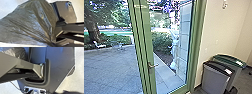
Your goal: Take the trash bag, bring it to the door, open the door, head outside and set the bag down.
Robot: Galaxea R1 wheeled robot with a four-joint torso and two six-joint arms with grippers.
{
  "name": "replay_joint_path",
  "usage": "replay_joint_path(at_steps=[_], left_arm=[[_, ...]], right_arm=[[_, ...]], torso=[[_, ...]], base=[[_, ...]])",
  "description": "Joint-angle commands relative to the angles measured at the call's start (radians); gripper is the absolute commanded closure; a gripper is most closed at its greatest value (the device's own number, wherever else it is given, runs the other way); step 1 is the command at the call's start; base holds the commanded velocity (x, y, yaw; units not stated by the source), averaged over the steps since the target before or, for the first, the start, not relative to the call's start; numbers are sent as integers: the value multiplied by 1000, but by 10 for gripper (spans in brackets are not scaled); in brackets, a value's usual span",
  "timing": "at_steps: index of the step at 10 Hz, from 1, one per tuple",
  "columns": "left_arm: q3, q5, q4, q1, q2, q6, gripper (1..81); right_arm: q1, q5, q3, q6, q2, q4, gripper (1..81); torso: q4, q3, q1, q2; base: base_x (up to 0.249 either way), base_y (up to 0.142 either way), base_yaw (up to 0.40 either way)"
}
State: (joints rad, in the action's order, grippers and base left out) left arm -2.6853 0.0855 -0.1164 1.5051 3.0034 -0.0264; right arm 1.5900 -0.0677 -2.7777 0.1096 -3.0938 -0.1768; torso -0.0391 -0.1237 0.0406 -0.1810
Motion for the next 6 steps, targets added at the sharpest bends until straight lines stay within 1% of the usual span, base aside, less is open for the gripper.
replay_joint_path(at_steps=[1,6], left_arm=[[1,60,-5,-52,-4,3,811],[1,60,-5,-52,-6,3,811]], right_arm=[[-43,-55,6,-5,-12,-10,10],[-43,-55,6,-5,-12,-10,10]], torso=[[0,0,0,0],[0,0,0,0]], base=[[110,0,0],[107,0,0]])
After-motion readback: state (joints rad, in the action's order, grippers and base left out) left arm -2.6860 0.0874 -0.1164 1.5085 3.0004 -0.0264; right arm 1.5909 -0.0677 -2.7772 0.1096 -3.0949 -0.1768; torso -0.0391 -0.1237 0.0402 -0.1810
